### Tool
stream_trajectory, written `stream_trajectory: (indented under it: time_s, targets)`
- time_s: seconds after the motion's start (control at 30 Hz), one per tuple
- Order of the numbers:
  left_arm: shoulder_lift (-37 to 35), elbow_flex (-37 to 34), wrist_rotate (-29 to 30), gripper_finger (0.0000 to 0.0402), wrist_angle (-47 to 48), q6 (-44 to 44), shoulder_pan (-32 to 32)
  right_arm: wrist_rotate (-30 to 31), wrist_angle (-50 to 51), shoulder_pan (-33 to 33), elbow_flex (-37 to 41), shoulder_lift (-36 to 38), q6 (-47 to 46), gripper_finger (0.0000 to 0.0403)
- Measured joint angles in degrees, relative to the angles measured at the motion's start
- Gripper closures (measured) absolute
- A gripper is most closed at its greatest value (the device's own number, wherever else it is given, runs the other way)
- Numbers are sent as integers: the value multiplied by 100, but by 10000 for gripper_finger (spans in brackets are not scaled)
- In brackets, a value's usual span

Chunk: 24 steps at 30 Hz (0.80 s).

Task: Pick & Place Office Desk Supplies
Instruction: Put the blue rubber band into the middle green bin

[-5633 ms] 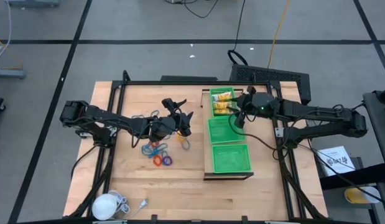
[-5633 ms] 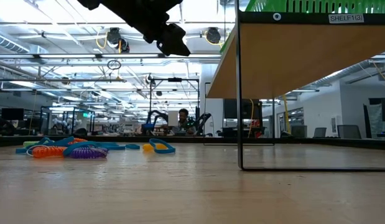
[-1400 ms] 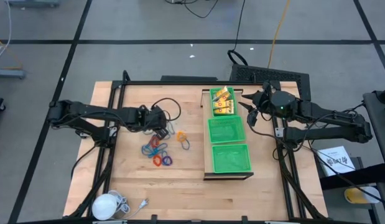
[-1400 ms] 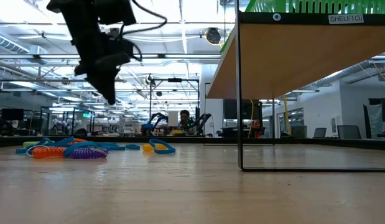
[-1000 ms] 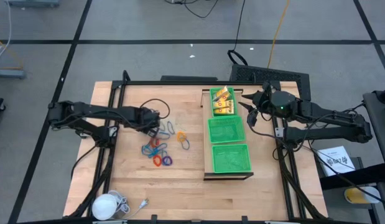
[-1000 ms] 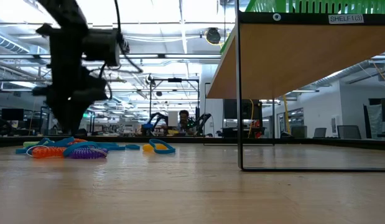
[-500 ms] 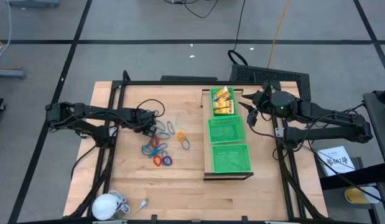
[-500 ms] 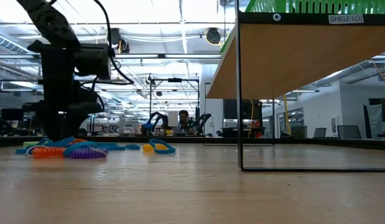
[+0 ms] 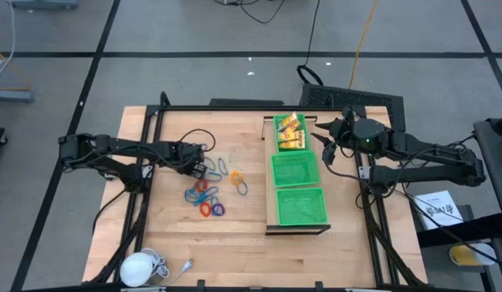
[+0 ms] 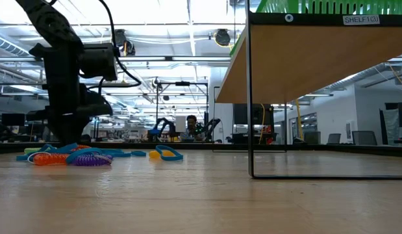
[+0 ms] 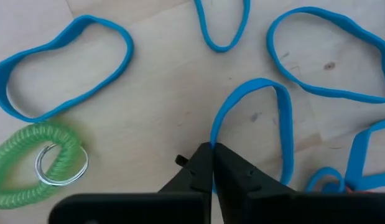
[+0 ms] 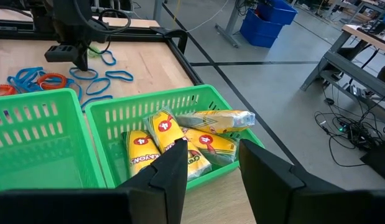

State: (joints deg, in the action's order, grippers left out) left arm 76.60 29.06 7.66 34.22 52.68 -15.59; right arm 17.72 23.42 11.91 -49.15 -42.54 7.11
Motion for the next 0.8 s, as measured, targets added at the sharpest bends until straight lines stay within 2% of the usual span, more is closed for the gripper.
stream_trajectory:
  time_s: [0.3, 0.47, 0.8]
  targets:
    - [-27, 104, 362, 398, -165, -633, 2, 0, 0, 0, 0, 0, -3, 271]
    - [-134, 398, 1029, 400, -281, -972, 17, -2, 0, 0, 0, 0, -44, 271]
    - [-508, 684, 945, 401, -448, -1434, 33, -2, -3, 1, 0, 0, -48, 271]
